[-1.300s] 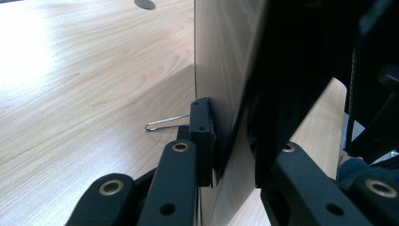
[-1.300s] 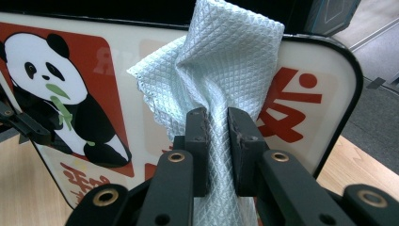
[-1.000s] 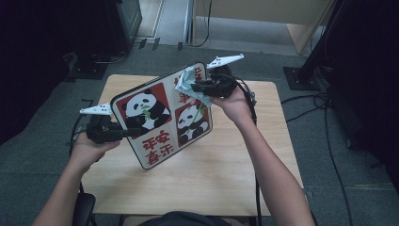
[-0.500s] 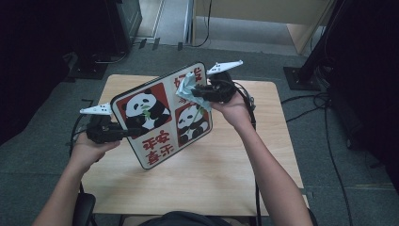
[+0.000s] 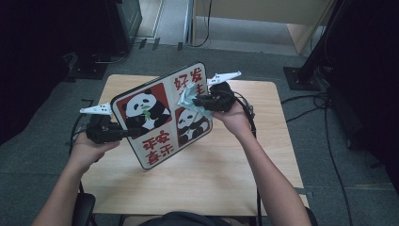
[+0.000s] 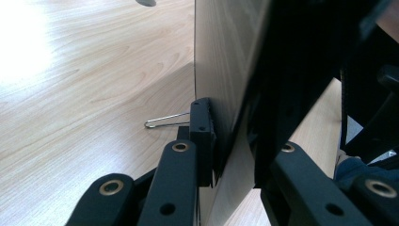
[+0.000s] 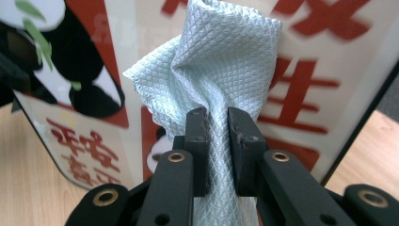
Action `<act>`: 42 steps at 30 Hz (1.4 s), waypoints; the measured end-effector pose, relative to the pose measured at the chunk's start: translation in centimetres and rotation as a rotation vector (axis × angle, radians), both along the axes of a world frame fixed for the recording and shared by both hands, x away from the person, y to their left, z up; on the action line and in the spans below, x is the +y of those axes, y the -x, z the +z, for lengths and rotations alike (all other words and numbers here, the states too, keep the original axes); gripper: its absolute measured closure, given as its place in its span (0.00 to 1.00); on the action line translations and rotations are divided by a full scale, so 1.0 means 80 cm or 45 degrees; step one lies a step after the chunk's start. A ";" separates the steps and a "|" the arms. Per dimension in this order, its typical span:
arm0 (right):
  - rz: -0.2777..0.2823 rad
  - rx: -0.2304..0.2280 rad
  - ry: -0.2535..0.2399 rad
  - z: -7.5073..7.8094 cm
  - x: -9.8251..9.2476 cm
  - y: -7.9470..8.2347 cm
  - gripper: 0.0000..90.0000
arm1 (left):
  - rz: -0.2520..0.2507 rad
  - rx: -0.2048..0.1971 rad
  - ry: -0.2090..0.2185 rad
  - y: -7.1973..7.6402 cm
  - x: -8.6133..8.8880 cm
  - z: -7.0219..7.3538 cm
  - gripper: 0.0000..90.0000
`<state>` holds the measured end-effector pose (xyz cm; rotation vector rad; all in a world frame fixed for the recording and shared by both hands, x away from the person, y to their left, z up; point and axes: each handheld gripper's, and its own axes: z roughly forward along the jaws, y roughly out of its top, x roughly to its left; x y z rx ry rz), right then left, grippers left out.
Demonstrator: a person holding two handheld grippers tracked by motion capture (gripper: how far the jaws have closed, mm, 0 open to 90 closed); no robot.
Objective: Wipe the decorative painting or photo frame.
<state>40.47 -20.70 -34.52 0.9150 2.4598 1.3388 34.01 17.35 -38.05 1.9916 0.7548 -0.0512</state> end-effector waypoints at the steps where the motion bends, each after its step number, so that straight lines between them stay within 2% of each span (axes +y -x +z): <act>1: 0.002 -0.001 0.001 -0.003 0.000 0.001 0.89 | 0.000 0.000 0.000 0.000 0.000 0.000 0.89; 10: -0.013 0.017 -0.044 -0.029 -0.005 0.006 0.89 | -0.003 0.008 -0.002 0.000 0.001 0.000 0.88; 21: -0.023 0.063 -0.055 -0.064 -0.012 0.013 0.89 | 0.000 0.006 -0.002 0.000 0.000 0.001 0.89; 30: -0.018 0.063 -0.061 -0.098 -0.020 0.019 0.89 | -0.005 0.007 0.002 0.000 0.001 0.000 0.88; 34: -0.018 0.082 -0.077 -0.110 -0.022 0.020 0.89 | -0.006 0.006 0.004 0.000 0.001 0.000 0.88; 38: -0.018 0.113 -0.059 -0.126 -0.022 0.024 0.88 | -0.009 0.005 0.004 0.000 0.001 0.000 0.88; 40: -0.023 0.107 -0.058 -0.136 -0.024 0.028 0.88 | -0.011 0.003 0.003 0.000 0.001 0.000 0.88; 42: -0.027 0.132 -0.070 -0.145 -0.026 0.029 0.88 | -0.012 0.004 0.005 0.000 0.001 -0.001 0.88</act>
